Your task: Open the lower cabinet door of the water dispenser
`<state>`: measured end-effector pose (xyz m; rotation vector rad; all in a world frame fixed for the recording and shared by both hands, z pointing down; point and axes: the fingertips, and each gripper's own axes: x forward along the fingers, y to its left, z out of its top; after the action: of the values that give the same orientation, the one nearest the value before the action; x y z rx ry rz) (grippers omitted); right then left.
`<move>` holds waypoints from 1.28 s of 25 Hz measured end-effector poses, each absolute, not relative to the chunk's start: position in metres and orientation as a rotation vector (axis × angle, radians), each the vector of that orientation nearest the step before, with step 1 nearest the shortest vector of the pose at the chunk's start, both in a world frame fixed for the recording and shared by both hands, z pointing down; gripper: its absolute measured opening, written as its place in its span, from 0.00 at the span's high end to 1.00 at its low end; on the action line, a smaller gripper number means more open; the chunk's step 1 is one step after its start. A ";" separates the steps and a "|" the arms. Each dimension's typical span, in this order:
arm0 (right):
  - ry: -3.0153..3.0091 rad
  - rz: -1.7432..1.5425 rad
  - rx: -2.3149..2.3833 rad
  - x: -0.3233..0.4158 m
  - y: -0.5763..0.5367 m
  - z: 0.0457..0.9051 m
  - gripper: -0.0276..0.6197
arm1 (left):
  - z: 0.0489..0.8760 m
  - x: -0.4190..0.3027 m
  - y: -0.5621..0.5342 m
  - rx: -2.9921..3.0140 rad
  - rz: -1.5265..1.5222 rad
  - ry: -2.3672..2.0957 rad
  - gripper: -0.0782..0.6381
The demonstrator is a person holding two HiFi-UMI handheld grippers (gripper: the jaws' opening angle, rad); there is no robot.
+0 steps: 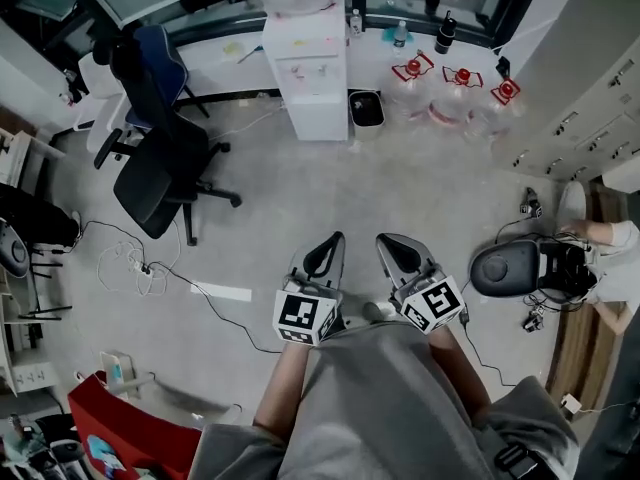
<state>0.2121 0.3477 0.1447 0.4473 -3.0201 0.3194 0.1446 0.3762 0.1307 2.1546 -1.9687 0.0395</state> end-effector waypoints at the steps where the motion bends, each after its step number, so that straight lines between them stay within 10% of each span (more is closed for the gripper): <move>1: -3.019 0.309 0.454 0.200 0.343 0.143 0.94 | 0.129 0.133 0.371 2.167 0.039 -1.962 0.88; 32: -2.920 0.301 0.764 0.023 0.261 0.152 0.94 | 0.151 -0.045 0.280 2.333 0.055 -1.680 0.88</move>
<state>0.0235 0.2611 0.1524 0.7639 -2.9198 0.3006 -0.0450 0.2799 0.1509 2.3331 -1.6799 0.0553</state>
